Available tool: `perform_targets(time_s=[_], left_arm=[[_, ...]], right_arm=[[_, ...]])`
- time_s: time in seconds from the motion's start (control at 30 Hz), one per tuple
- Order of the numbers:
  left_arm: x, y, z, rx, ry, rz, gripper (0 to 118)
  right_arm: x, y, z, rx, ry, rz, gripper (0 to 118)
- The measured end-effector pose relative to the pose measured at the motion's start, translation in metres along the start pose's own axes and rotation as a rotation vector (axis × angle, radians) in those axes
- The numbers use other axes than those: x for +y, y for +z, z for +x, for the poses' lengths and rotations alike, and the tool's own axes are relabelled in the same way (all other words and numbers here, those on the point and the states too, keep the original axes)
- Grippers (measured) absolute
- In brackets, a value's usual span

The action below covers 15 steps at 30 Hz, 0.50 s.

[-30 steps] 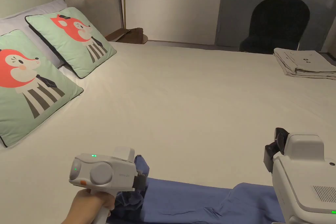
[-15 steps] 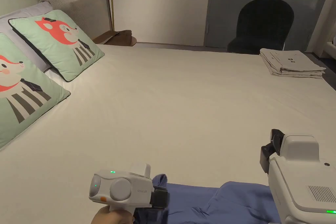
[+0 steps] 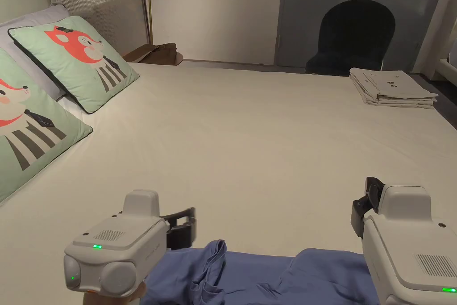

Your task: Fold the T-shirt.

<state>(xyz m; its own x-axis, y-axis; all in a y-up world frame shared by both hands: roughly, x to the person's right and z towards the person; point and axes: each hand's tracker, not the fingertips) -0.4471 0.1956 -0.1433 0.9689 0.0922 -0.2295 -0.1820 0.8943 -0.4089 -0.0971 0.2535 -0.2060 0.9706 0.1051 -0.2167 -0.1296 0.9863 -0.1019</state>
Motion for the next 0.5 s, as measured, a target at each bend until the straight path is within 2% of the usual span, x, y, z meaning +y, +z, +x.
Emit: perform_targets(time_s=[0.03, 0.07, 0.23, 0.4, 0.5], left_arm=[[-0.003, -0.001, -0.003, 0.030, -0.016, 0.003, 2], [-0.007, -0.003, -0.005, 0.050, -0.034, -0.015, 0], [-0.036, -0.022, -0.018, 0.033, -0.028, -0.095, 0], [-0.076, -0.036, -0.003, 0.055, -0.154, -0.208, 0], [-0.090, -0.042, 0.007, 0.029, -0.140, -0.229, 0]], right_arm=[[0.000, -0.001, 0.001, -0.002, 0.000, -0.001, 0], [0.000, -0.001, 0.001, -0.002, -0.002, -0.001, 0], [-0.001, -0.001, 0.003, -0.004, -0.003, -0.003, 0], [-0.004, -0.001, 0.005, -0.005, -0.005, -0.012, 0], [-0.006, -0.001, 0.007, -0.009, -0.002, -0.017, 0]])
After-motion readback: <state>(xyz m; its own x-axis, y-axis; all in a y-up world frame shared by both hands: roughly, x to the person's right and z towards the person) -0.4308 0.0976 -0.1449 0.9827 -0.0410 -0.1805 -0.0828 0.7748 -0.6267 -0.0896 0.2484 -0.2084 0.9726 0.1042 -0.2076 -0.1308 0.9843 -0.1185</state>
